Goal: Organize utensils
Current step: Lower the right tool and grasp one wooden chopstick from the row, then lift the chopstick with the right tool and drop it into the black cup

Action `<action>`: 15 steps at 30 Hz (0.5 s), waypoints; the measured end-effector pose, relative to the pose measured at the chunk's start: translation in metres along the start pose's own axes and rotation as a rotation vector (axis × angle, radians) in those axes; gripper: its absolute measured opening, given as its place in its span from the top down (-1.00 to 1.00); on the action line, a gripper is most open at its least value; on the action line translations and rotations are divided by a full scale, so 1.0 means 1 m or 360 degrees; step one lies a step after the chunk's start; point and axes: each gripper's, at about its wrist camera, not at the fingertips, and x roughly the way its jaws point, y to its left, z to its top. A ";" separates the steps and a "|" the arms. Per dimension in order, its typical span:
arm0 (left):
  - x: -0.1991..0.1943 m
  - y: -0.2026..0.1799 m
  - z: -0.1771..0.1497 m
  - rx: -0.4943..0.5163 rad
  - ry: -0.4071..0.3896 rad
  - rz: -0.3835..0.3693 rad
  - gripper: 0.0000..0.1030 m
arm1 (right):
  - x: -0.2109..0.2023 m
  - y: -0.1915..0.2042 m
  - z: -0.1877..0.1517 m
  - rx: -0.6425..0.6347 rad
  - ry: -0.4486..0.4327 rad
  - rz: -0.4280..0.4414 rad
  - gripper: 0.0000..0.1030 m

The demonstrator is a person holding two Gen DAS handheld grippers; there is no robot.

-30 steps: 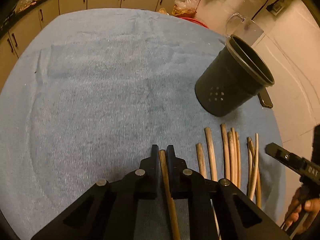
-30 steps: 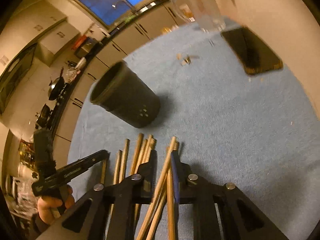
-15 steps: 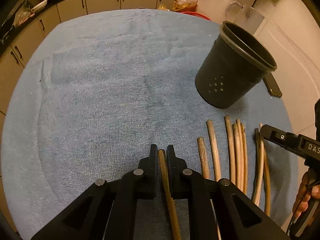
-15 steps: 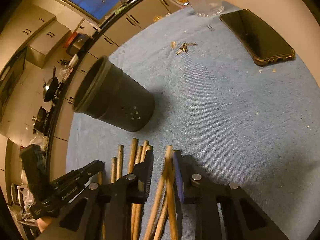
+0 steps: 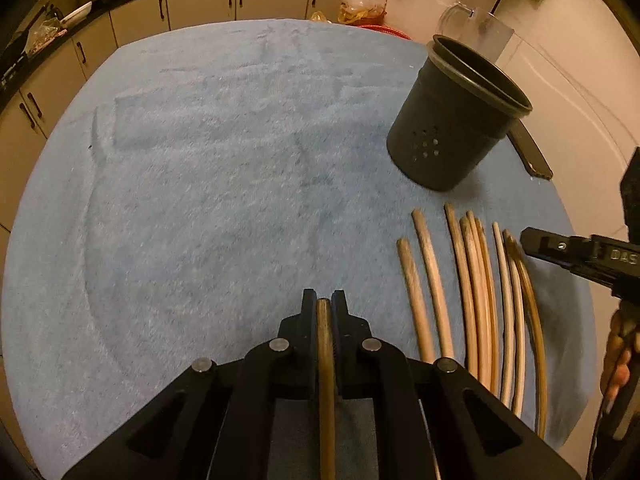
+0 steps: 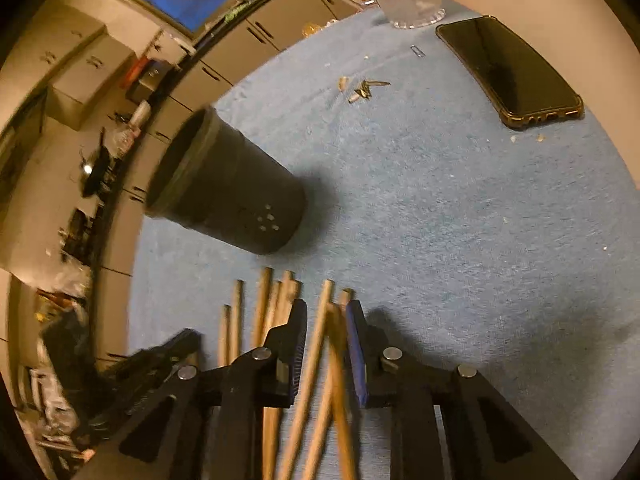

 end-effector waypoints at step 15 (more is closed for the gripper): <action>0.001 0.017 -0.007 0.0028 0.0030 0.0014 0.85 | -0.004 0.022 -0.008 -0.0187 -0.0079 -0.0133 0.83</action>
